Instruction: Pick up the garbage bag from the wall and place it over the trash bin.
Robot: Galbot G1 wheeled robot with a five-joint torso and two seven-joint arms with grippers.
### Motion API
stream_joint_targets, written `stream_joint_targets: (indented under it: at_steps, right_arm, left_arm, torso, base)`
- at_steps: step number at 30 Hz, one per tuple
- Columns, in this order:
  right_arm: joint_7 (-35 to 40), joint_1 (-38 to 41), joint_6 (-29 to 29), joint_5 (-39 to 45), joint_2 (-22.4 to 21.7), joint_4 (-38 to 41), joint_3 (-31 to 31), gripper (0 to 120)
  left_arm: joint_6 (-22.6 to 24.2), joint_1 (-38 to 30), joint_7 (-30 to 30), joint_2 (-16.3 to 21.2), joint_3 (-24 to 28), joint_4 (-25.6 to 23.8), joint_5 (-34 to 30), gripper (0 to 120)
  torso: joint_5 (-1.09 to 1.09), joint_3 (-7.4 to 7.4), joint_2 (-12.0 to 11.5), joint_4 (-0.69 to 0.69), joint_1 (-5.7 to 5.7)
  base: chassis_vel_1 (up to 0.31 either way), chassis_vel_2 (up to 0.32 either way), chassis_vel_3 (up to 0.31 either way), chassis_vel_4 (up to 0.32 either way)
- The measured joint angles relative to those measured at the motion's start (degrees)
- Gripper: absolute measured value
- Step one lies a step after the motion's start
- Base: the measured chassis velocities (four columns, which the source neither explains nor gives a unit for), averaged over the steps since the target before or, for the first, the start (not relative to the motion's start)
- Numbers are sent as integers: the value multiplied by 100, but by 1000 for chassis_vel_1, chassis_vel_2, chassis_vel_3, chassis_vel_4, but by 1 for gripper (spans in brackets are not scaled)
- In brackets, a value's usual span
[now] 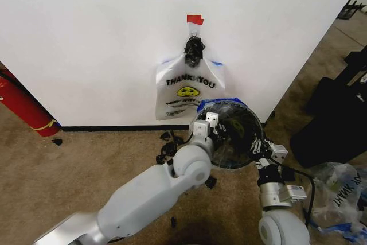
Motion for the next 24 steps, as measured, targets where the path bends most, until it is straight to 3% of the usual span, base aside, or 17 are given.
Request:
stream_joint_targets:
  at_steps: [24]
  right_arm:
    - [-141,-173,29,-52,1,180,-108,1]
  left_arm:
    - [-264,-189,95,-374,103,792,-3,0]
  torso:
    - [0,0,0,1,0]
  base:
    - [0,0,0,0]
